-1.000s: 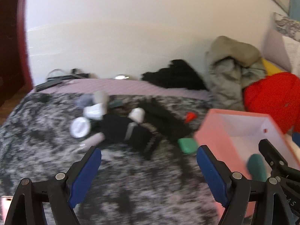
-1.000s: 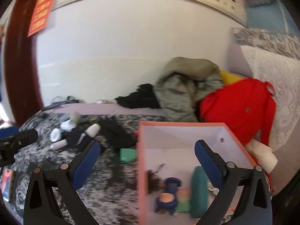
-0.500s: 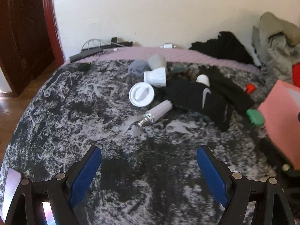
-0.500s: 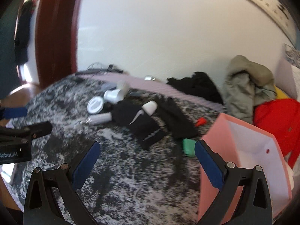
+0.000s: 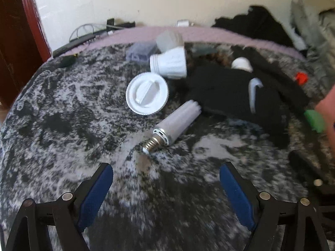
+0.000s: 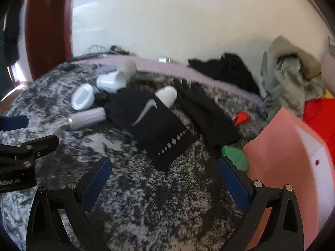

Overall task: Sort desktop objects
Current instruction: 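Grasp the LED corn bulb with left tool while right tool grasps the black glove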

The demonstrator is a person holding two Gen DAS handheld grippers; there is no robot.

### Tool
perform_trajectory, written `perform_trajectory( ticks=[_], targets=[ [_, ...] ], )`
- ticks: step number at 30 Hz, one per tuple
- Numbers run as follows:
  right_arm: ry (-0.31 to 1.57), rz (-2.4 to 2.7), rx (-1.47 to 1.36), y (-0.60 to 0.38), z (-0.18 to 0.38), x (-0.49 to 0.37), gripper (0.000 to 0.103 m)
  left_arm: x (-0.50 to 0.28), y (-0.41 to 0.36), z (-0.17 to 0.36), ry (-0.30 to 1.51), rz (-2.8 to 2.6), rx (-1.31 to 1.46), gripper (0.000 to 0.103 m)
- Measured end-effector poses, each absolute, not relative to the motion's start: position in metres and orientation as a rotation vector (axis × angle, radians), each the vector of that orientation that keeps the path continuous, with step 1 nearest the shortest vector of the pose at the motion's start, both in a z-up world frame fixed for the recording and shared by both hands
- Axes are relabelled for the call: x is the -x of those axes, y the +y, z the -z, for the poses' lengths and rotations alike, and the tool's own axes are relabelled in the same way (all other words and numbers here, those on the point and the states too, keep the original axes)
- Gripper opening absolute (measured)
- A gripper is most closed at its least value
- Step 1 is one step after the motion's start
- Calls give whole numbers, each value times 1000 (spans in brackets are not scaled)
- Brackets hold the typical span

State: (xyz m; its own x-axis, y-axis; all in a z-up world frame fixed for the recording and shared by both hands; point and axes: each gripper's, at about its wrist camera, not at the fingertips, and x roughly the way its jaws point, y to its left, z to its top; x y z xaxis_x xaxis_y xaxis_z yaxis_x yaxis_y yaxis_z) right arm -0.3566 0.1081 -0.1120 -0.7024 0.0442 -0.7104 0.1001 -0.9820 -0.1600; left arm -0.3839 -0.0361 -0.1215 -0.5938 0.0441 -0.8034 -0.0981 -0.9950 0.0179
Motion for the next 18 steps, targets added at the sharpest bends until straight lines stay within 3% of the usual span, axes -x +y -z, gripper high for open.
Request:
perform_trajectory(
  ticks=[9, 11, 12, 13, 14, 15, 17, 18],
  targets=[
    [383, 2811, -1307, 110, 154, 408, 102, 437, -36, 164, 38, -2708, 1499, 87],
    [421, 2803, -1312, 105, 163, 418, 97, 441, -31, 167, 46, -2718, 1493, 87],
    [443, 2798, -1313, 102, 166, 421, 81, 443, -27, 168, 64, -2727, 1477, 85],
    [462, 2791, -1315, 100, 169, 425, 66, 444, -23, 167, 73, -2721, 1459, 76],
    [459, 2773, -1317, 98, 171, 427, 40, 444, -19, 166, 72, -2704, 1439, 43],
    [457, 2758, -1318, 96, 172, 429, 33, 443, -16, 165, 70, -2692, 1431, 31],
    [479, 2763, -1296, 93, 170, 426, 16, 440, -13, 162, 54, -2676, 1432, 31],
    [489, 2758, -1285, 92, 168, 424, 14, 437, -14, 161, 38, -2670, 1434, 31]
  ],
)
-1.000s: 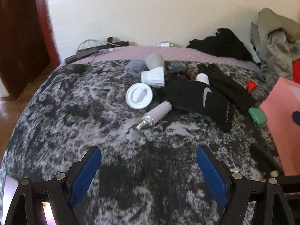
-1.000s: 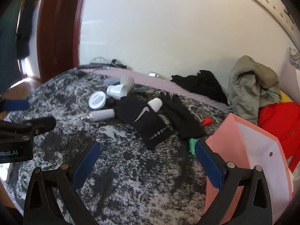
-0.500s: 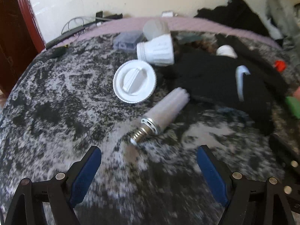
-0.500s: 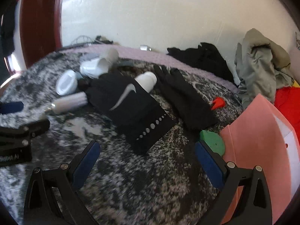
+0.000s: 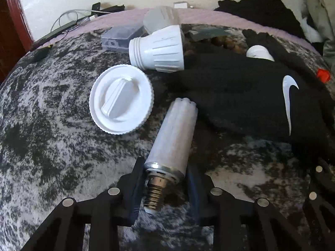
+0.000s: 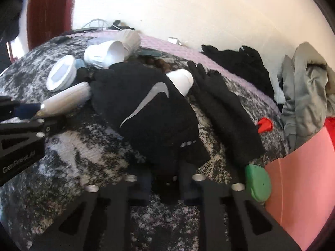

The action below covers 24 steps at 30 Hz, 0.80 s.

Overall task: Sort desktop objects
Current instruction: 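Grasp the LED corn bulb with left tool while right tool grasps the black glove, then lift bulb and glove and carry both tools over the pink box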

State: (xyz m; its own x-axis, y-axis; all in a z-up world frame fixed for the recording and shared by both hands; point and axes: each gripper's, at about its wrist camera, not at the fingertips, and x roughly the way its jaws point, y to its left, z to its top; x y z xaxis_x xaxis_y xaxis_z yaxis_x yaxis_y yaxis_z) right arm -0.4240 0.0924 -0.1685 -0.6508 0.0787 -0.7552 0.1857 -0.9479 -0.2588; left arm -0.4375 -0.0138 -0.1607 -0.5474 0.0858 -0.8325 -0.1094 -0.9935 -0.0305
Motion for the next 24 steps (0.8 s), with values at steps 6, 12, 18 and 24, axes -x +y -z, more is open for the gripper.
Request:
perform_trajectory(
  ticks=[6, 12, 18, 24],
  targets=[
    [378, 2720, -1286, 100, 149, 404, 11, 405, -20, 149, -25, -2661, 1450, 30],
    [320, 2730, -1250, 108, 114, 363, 10, 357, -23, 118, 8, -2708, 1387, 30],
    [324, 2743, -1198, 102, 86, 305, 10, 307, -30, 88, 11, -2777, 1331, 30],
    [310, 2767, -1117, 101, 57, 253, 10, 270, -33, 62, 26, -2850, 1292, 30]
  ],
)
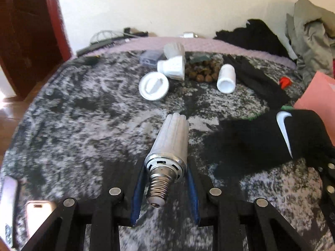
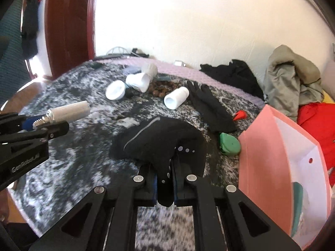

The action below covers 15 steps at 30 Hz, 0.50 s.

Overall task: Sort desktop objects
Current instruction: 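Lift bulb and glove and carry both tools over the pink box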

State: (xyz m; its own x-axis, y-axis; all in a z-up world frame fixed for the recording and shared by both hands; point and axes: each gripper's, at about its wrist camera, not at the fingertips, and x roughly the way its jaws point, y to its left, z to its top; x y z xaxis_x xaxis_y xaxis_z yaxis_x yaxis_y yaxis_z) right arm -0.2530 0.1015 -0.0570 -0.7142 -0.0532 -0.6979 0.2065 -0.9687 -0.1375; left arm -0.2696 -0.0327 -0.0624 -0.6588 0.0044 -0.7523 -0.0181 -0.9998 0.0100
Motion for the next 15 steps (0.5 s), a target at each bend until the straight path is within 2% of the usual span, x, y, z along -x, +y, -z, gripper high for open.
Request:
perform_trajectory(
  ticks=[9, 15],
  targets=[
    [267, 2808, -945, 123, 5, 185, 10, 226, -14, 16, 79, -2920, 1158, 30],
    [220, 2860, -805, 146, -33, 151, 10, 205, 9, -17, 75, -2913, 1032, 26]
  ],
)
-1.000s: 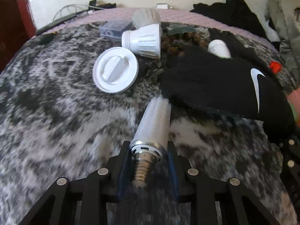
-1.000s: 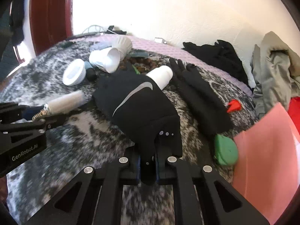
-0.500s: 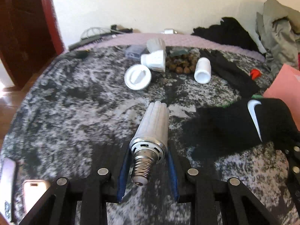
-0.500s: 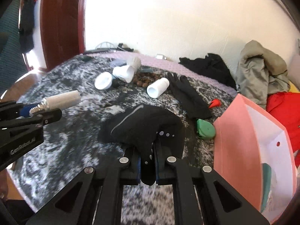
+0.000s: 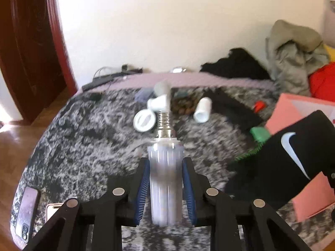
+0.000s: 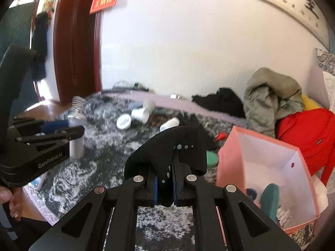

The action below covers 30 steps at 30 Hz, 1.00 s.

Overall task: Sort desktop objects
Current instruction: 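Lift bulb and glove and carry both tools over the pink box, then open both tools to drop the bulb and glove into the box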

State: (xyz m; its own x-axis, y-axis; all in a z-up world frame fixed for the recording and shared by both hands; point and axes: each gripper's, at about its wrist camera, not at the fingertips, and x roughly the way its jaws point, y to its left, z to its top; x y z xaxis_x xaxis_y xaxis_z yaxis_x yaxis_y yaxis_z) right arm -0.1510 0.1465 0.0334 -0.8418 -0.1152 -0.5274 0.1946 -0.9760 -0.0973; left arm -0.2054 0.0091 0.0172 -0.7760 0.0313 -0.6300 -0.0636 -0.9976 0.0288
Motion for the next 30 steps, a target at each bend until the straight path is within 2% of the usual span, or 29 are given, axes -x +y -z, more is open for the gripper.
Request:
perform_trajectory(
  ticks=[15, 30],
  targets=[
    [54, 3044, -531, 235, -103, 86, 10, 172, 109, -58, 158, -2789, 823, 26],
    [-85, 3331, -425, 345, -121, 60, 10, 186, 250, -71, 256, -2574, 730, 26]
  ],
)
